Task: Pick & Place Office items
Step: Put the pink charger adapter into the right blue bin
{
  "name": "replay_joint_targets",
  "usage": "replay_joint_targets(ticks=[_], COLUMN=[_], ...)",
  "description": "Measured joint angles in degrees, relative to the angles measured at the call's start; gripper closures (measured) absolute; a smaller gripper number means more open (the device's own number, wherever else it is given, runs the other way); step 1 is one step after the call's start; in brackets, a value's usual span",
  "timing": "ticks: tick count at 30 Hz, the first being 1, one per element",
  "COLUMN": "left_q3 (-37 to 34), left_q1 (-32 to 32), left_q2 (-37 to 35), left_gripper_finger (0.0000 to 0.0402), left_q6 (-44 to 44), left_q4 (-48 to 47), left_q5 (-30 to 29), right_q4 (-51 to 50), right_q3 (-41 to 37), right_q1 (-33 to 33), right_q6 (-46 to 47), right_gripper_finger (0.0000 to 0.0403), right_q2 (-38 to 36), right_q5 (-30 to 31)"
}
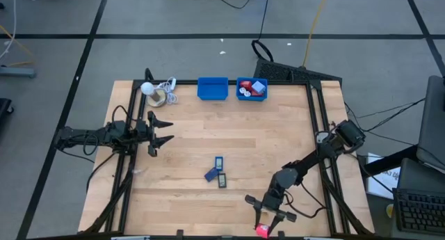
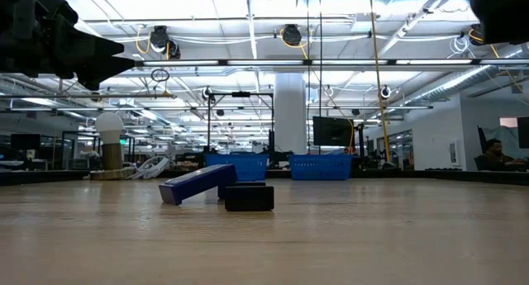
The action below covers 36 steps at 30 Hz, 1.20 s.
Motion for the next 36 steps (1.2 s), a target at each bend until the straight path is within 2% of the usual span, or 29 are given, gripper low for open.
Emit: replay_joint_targets(ticks=[8,23,36], left_q3=[0.00,0.00,0.00], left_q1=[0.02,0.01,0.01], left_q2=[0.00,0.00,0.00], left_gripper_finger=[0.0146,0.0146,0.0146], left_q6=[-0.10,-0.01,-0.07], left_q4=[0.00,-0.02,-0.02], left_q5=[0.00,0.00,0.00], right_q4=[0.23,0.20,0.45], right_q3=[0.00,0.00,0.02], right_q1=[-3.85,-13.15,-21.84], right_q6=[0.25,-0.21,-4.49], right_gripper_finger=[0.0231,0.0231,0.0231], right_q2=[0.00,0.00,0.00], right_q5=[0.31,12.26,11.86])
